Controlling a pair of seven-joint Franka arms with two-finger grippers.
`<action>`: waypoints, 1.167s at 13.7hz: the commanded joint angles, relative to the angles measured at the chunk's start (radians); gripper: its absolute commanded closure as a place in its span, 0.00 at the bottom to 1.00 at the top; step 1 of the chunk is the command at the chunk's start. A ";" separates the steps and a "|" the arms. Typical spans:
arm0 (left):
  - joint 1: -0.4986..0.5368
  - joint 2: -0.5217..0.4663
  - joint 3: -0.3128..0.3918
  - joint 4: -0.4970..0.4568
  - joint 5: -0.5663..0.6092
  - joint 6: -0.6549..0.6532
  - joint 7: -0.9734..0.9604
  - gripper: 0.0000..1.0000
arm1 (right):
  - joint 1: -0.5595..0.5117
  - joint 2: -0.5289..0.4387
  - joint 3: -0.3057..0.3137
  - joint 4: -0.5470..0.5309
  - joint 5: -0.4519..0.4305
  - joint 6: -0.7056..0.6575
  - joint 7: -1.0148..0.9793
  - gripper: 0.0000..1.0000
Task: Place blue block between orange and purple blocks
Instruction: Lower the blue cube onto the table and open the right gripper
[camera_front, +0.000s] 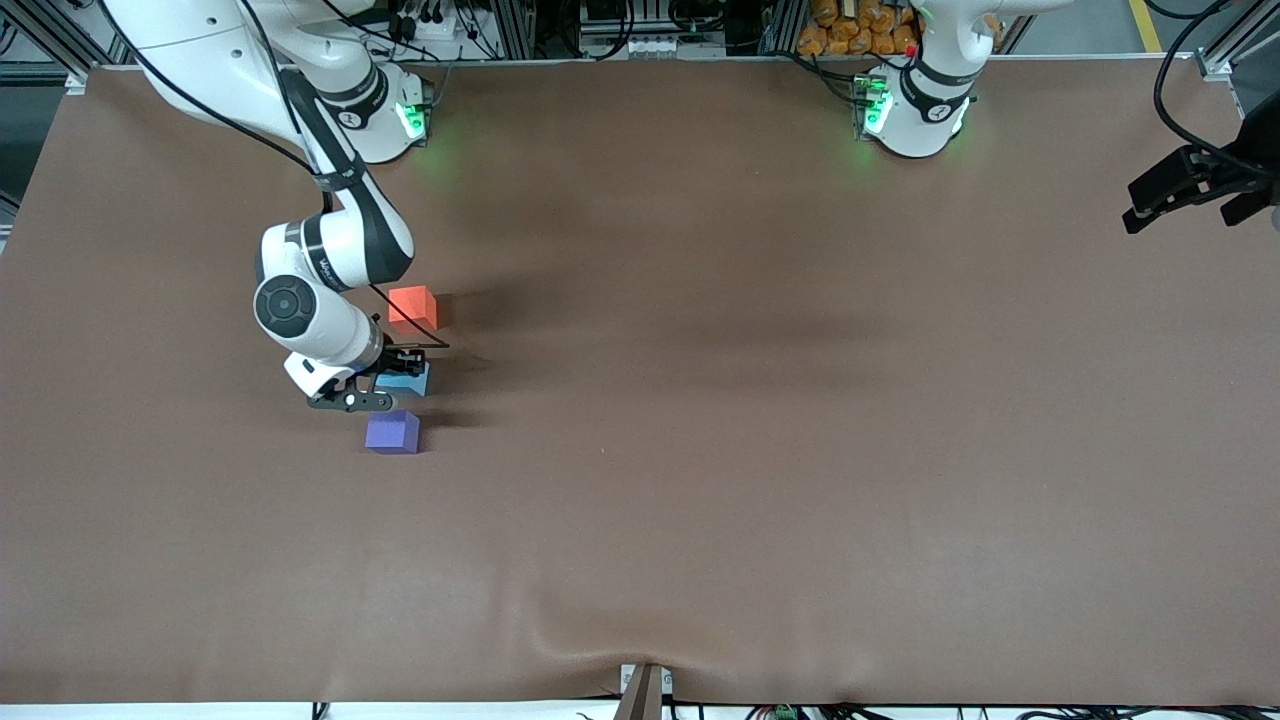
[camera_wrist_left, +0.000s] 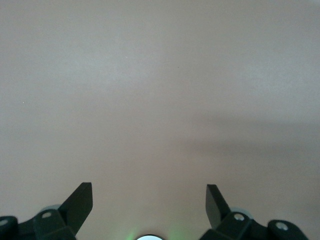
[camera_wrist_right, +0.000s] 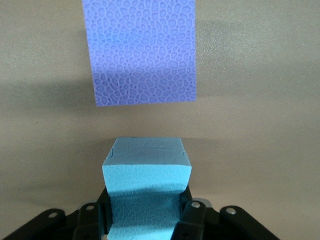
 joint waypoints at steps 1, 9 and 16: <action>-0.006 -0.002 0.004 -0.010 0.003 0.010 0.005 0.00 | -0.016 -0.009 0.016 -0.009 -0.017 0.009 -0.009 0.00; -0.005 -0.004 0.004 -0.009 0.003 0.002 0.016 0.00 | -0.033 -0.190 0.016 0.117 -0.015 -0.279 -0.095 0.00; -0.005 -0.007 0.004 -0.007 0.003 0.002 0.016 0.00 | -0.175 -0.265 0.020 0.467 0.002 -0.672 -0.253 0.00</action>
